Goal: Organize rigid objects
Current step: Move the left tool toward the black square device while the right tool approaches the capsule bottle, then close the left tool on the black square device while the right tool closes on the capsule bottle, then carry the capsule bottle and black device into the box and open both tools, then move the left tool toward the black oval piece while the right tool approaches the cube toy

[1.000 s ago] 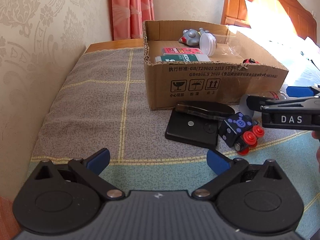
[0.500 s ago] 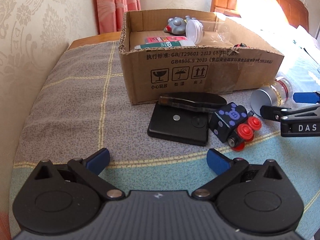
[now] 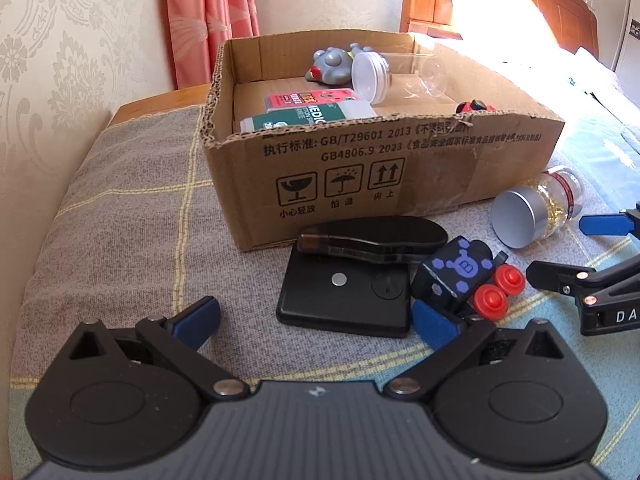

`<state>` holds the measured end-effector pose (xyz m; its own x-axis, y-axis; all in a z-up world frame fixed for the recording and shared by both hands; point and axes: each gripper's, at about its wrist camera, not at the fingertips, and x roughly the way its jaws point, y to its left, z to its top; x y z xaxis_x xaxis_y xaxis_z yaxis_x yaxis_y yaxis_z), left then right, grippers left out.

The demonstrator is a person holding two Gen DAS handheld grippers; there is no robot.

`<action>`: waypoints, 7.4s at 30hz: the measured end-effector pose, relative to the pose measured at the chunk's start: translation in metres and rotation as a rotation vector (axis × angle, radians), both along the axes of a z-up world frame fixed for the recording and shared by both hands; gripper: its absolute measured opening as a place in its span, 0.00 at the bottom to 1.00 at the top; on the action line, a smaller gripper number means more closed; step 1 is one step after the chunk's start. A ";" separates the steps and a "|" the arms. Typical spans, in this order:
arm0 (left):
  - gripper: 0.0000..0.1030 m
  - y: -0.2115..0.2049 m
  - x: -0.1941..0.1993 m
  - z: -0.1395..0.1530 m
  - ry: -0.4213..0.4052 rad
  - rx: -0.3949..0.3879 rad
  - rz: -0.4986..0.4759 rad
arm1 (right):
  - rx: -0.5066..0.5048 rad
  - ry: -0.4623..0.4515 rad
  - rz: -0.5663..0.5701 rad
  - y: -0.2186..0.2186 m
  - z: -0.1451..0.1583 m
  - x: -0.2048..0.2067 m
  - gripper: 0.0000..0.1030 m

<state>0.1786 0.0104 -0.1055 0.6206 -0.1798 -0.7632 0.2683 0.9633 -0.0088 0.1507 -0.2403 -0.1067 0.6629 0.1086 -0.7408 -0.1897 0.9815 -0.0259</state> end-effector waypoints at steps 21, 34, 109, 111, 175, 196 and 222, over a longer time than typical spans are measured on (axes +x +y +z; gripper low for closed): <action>0.68 0.009 -0.023 0.009 -0.002 -0.002 -0.019 | 0.005 -0.025 0.000 -0.002 -0.002 -0.003 1.00; 1.00 0.020 -0.024 0.003 0.017 0.004 0.033 | 0.007 -0.020 0.015 0.002 -0.002 0.003 1.00; 0.67 0.019 -0.028 0.026 -0.003 -0.041 -0.120 | -0.028 -0.001 0.054 0.021 0.032 0.011 0.93; 0.67 0.019 -0.030 0.029 -0.011 -0.039 -0.129 | -0.027 -0.001 0.079 0.019 0.040 0.008 0.93; 0.69 -0.041 0.155 0.098 -0.123 0.045 -0.004 | 0.068 -0.028 0.051 -0.008 0.069 0.003 1.00; 1.00 -0.016 0.046 0.111 -0.201 0.061 0.094 | 0.038 -0.044 0.034 0.005 0.072 -0.011 1.00; 0.99 0.024 -0.041 0.073 -0.172 0.048 0.224 | -0.006 0.036 0.160 0.073 0.024 -0.025 1.00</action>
